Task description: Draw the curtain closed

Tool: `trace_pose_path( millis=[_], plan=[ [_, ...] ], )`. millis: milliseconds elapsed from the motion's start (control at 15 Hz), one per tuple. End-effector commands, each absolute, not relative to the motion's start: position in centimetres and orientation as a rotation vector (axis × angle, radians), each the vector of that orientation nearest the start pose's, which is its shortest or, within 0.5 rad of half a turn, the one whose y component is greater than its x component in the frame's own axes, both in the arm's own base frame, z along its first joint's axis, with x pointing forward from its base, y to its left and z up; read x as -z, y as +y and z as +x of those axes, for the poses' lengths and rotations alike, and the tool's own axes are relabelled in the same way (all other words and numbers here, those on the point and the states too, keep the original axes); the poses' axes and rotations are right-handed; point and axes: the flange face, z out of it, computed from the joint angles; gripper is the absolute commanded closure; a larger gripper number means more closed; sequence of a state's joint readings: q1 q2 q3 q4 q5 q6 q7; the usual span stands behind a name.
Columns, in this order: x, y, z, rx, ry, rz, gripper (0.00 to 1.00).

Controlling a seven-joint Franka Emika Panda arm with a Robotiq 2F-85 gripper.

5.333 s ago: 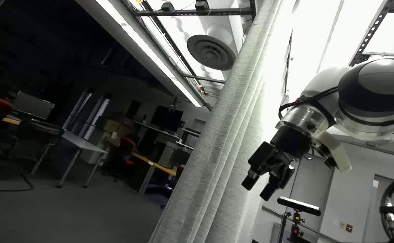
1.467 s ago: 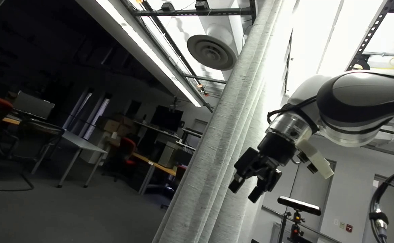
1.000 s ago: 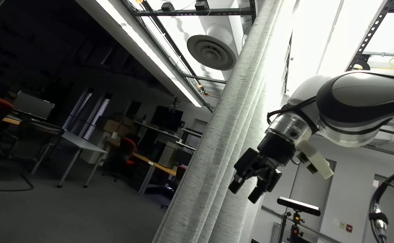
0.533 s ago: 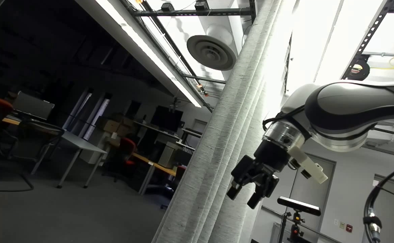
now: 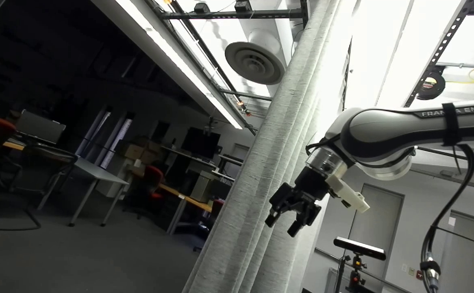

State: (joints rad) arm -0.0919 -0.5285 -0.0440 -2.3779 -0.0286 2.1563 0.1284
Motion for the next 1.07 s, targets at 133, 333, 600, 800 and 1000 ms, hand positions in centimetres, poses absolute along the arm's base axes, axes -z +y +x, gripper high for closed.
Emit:
trace_pose_path(
  millis=[133,333,600,800,1000],
  plan=[
    [-57.9,-8.7,46.4,0.639,0.311,-3.117,0.0],
    [-59.4,-9.4,47.8,0.721,0.286,-3.118,0.0],
    [-62.0,-10.0,49.0,0.869,0.257,-3.133,0.0],
    [-64.4,-10.5,49.3,0.989,0.249,-3.123,0.0],
    [-67.3,-10.8,49.2,1.147,0.248,-3.082,0.0]
  ],
)
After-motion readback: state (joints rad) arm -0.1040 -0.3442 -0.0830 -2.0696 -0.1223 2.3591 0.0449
